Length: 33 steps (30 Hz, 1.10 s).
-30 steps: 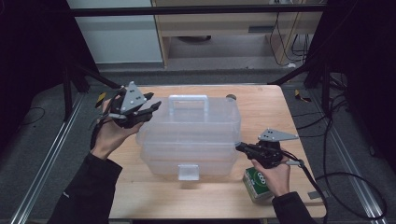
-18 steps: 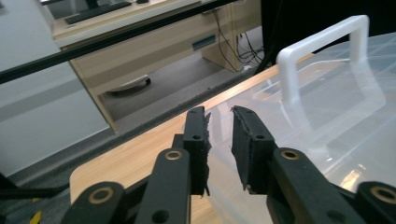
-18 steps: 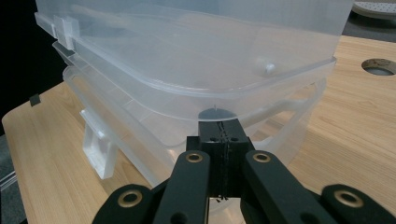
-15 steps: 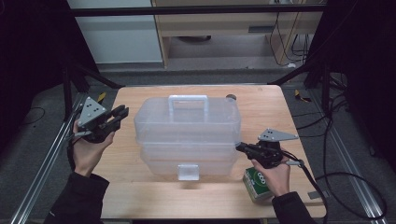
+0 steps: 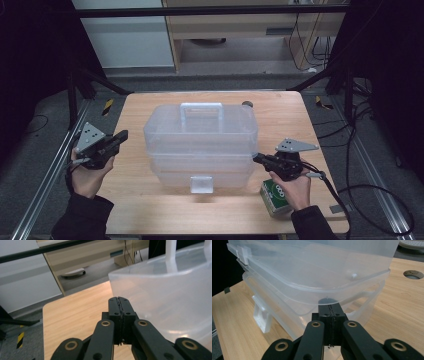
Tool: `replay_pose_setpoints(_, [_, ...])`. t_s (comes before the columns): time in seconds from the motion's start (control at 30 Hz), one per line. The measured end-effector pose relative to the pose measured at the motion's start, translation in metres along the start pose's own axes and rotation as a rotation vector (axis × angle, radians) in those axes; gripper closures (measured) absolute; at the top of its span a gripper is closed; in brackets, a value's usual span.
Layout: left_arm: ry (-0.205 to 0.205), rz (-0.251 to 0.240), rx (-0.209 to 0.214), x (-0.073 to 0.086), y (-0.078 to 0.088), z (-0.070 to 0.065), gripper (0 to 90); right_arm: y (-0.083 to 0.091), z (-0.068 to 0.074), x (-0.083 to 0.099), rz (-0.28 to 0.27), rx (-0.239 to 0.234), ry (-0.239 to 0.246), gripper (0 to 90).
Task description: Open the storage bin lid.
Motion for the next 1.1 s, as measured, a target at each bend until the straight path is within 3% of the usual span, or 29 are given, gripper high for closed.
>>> replay_pose_setpoints(0.17, [0.003,0.033,0.035,0.016,0.0,-0.003,89.4,0.0,0.0,0.001,0.002,0.003,0.0,90.0])
replay_pose_setpoints(0.27, [-0.021,0.062,0.055,0.027,-0.003,-0.009,89.5,0.0,0.0,0.001,0.001,0.002,-0.002,90.0])
replay_pose_setpoints(0.4, [-0.047,0.094,0.075,0.034,-0.009,-0.017,89.4,0.0,0.0,0.001,0.002,0.004,-0.002,90.0])
replay_pose_setpoints(0.6, [-0.054,0.126,0.129,0.042,-0.014,-0.027,89.5,0.0,0.0,0.001,0.003,0.003,-0.003,90.0])
replay_pose_setpoints(0.8, [-0.072,0.129,0.192,0.045,-0.016,-0.039,89.4,0.0,0.0,0.0,0.001,0.001,-0.005,90.0])
replay_pose_setpoints(1.1, [-0.035,0.101,0.248,0.04,-0.014,-0.047,89.4,0.0,0.0,0.0,-0.002,0.0,-0.007,90.0])
Point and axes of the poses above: each handheld gripper's, and its own axes: y roughly backward along the jaws, x roughly out of its underside, z roughly to its left, the point moved 6 cm from there along -y, roughly forward along the jaws, and after that the axes turned 15 degrees about -x, right-handed, at the moved point
